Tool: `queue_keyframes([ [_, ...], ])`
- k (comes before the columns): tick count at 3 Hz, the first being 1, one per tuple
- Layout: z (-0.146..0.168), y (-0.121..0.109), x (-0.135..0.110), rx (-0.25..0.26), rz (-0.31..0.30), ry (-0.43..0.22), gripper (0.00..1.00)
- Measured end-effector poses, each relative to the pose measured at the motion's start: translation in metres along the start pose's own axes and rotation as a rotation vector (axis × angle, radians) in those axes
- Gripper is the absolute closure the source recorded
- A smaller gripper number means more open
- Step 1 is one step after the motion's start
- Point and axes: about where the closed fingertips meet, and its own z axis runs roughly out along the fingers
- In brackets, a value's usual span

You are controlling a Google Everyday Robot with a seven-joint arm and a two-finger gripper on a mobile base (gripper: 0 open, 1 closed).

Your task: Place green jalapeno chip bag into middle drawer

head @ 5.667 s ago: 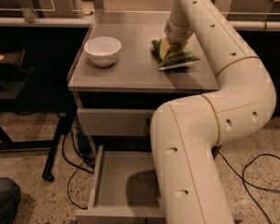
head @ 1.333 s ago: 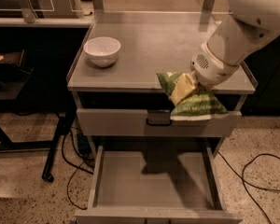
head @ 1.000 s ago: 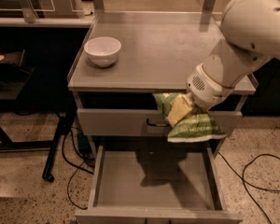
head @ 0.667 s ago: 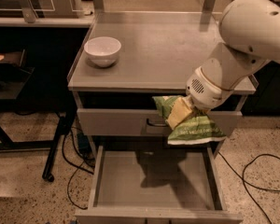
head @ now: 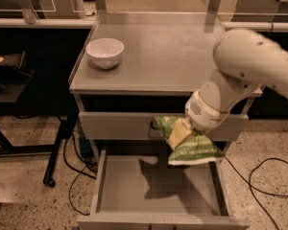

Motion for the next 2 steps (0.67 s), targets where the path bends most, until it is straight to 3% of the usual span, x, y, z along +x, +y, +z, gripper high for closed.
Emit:
queue_keyframes([
  [1,0.0552,-0.0212,0.0137,-0.029,0.044,0.048,1.0],
  [2,0.0556,-0.0212,0.014,-0.03,0.044,0.048,1.0],
])
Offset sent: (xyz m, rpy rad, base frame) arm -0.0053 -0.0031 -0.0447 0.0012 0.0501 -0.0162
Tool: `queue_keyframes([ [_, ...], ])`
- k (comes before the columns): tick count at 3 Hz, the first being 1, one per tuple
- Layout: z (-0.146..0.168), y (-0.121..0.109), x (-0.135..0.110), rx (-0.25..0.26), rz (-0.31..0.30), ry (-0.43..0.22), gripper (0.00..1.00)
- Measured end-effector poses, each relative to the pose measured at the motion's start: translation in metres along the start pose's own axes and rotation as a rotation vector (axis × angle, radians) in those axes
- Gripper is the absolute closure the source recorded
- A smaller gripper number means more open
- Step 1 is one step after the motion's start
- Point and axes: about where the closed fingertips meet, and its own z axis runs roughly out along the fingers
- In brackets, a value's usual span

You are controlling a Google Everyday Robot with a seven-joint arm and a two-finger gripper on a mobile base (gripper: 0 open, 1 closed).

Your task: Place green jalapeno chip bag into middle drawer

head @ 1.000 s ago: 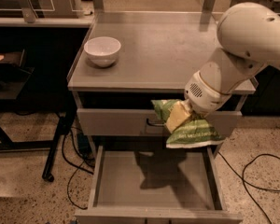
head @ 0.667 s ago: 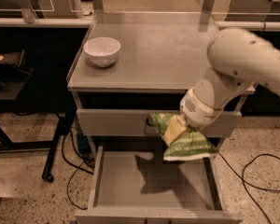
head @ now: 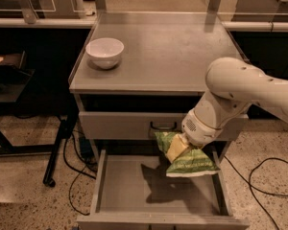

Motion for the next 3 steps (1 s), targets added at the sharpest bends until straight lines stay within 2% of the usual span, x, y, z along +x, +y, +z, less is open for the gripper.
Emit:
queue_keyframes([
  [1,0.032,-0.011,0.013,-0.081,0.05,0.014,1.0],
  [3,0.09,-0.055,0.029,-0.155,0.128,-0.002,1.0],
])
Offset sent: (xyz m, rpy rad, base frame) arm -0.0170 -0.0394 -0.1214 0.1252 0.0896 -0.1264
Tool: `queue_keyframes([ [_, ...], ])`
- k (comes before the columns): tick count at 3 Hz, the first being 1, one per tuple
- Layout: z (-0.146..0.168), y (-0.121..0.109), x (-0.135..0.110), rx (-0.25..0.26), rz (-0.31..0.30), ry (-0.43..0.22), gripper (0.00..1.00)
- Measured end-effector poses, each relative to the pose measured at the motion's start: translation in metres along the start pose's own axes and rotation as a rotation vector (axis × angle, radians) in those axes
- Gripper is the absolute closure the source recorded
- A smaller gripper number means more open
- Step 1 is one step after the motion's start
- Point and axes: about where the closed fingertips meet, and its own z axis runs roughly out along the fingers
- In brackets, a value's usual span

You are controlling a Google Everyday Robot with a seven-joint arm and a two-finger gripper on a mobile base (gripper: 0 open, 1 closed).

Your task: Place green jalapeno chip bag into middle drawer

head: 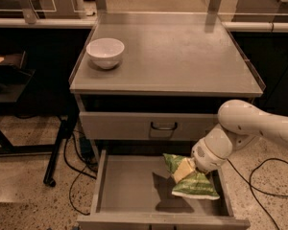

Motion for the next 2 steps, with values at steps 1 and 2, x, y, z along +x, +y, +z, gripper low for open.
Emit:
queue_keyframes([
  [1,0.003,-0.001,0.001,-0.003,0.003,0.006,1.0],
  [2,0.016,0.0,0.0,-0.02,0.001,0.032,1.0],
])
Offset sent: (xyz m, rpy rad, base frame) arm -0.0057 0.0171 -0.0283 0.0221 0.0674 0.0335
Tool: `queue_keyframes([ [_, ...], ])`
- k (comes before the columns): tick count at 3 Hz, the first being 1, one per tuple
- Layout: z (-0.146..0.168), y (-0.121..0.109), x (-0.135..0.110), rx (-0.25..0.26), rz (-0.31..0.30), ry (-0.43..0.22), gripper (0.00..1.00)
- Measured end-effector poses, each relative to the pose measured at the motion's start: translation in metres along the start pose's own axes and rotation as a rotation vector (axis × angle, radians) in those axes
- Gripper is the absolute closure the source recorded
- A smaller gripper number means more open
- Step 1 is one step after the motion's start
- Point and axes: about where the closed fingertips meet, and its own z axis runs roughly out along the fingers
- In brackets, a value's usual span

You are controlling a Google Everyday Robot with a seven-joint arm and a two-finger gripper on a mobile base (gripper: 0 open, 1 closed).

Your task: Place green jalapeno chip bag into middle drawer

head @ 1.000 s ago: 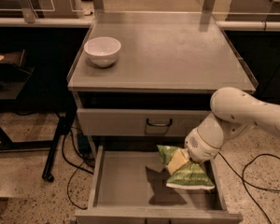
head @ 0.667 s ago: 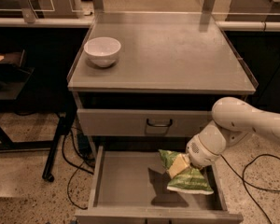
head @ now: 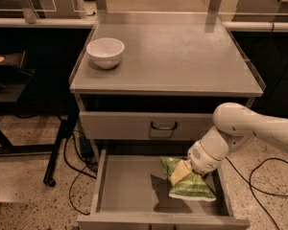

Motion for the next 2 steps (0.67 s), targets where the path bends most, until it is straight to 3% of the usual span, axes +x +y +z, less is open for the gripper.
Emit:
queue_keyframes([
  [2,0.062,-0.027,-0.024,-0.132,-0.039,-0.057,1.0],
])
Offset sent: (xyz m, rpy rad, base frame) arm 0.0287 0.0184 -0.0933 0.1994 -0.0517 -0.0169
